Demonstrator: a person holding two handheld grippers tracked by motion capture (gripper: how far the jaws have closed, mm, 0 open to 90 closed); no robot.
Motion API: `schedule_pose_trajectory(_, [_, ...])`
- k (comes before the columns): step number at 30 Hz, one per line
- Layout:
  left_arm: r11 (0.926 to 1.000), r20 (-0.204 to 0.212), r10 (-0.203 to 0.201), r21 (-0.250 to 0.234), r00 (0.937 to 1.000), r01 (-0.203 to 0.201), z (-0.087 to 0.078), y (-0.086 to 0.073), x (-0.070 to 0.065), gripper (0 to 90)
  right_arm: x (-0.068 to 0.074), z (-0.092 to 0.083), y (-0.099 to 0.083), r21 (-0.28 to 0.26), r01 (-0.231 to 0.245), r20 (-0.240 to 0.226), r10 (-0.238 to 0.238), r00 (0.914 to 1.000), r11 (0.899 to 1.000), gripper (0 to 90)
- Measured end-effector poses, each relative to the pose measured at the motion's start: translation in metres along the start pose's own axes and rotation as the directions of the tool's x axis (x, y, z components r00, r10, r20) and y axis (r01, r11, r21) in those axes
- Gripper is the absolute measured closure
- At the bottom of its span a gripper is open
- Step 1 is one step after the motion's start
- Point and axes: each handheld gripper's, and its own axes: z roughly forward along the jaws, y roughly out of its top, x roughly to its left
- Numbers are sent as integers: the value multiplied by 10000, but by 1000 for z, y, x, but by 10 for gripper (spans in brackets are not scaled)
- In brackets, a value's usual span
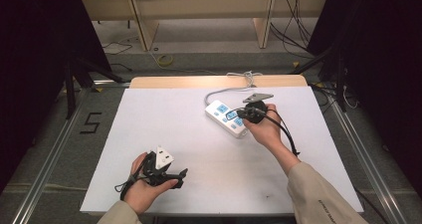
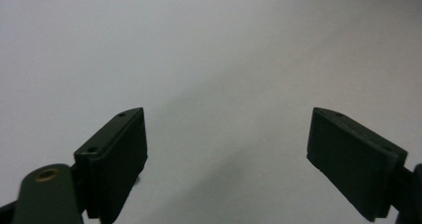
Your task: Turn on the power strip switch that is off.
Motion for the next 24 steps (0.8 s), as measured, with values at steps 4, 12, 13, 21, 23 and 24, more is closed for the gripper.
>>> schedule_pose_trajectory(4, [10000,6,2,14,10000,-2,0,0,0,156,0,3,2,36,19,-8,-19,10000,10000,900])
schedule_pose_trajectory(12, [10000,13,6,6,10000,-6,0,0,0,156,2,9,5,110,21,-36,-20,10000,9999,900])
schedule_pose_trajectory(13, [10000,18,8,12,10000,-8,0,0,0,156,2,10,5,125,4,-53,-3,10000,9999,900])
schedule_pose_trajectory(21, [10000,28,2,22,10000,-2,0,0,0,156,2,14,6,223,13,-44,-12,10000,9998,900])
schedule_pose_trajectory(23, [10000,29,0,18,10000,0,0,0,0,156,2,15,6,261,13,-40,-12,10000,9997,900])
schedule_pose_trajectory(24, [10000,31,2,24,10000,-2,0,0,0,156,2,15,7,264,19,-40,-18,10000,9996,900])
